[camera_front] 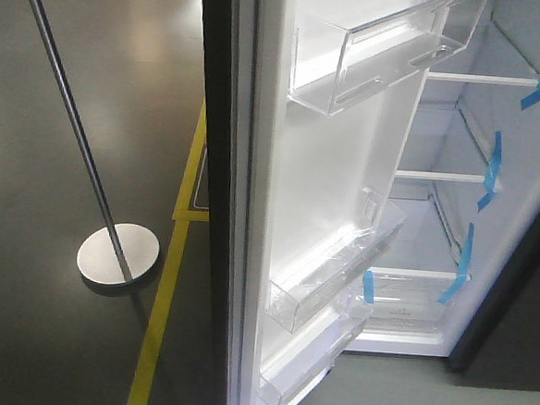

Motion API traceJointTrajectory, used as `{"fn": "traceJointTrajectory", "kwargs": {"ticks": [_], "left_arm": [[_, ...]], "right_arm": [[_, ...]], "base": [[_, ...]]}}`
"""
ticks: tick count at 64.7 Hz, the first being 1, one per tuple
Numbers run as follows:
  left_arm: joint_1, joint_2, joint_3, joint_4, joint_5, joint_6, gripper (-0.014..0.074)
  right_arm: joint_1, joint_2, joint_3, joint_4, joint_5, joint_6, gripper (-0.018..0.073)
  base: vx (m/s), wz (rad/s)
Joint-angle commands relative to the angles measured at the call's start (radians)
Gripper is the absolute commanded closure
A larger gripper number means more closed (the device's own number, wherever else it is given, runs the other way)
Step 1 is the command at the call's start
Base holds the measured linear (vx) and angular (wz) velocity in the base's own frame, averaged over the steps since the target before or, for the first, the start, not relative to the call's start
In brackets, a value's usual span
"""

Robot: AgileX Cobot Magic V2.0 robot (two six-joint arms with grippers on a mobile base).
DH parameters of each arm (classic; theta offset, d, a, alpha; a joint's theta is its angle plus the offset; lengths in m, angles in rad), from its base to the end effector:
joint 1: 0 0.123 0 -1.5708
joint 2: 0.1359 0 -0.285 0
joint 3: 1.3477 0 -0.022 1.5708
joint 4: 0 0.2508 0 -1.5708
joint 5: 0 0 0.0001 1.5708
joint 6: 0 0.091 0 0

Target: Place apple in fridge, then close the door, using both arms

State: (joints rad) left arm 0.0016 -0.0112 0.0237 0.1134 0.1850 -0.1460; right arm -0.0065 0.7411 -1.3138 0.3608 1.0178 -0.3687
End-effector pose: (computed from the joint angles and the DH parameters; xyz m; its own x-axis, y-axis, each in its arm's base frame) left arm 0.0561 0.0020 0.1891 -0.1081 -0.0347 -0.9935 -0.0260 0.9991 -0.0320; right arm 0.0847 0.0268 0.4852 -0.2692 -0.1625 -0.9493 -0.3295 0.9417 -0.0678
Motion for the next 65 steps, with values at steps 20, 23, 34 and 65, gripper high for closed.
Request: {"fn": "traceJointTrajectory", "kwargs": {"ticks": [20, 23, 34, 65], "left_arm": [[-0.001, -0.015, -0.017, -0.005, -0.069, -0.004, 0.0602], [-0.001, -0.015, -0.017, -0.005, -0.069, -0.004, 0.0602], [-0.001, -0.015, -0.017, -0.005, -0.069, -0.004, 0.0602], [-0.001, -0.015, -0.017, -0.005, -0.069, -0.004, 0.0602]], "right_arm": [[-0.003, 0.001, -0.023, 0.015, -0.084, -0.003, 0.0461], [-0.003, 0.001, -0.023, 0.015, -0.084, -0.003, 0.0461], [-0.003, 0.001, -0.023, 0.015, -0.084, -0.003, 0.0461], [-0.003, 0.001, -0.023, 0.015, -0.084, -0.003, 0.0461]], "base": [[0.04, -0.02], [0.05, -0.02], [0.05, -0.02], [0.06, -0.02]]}}
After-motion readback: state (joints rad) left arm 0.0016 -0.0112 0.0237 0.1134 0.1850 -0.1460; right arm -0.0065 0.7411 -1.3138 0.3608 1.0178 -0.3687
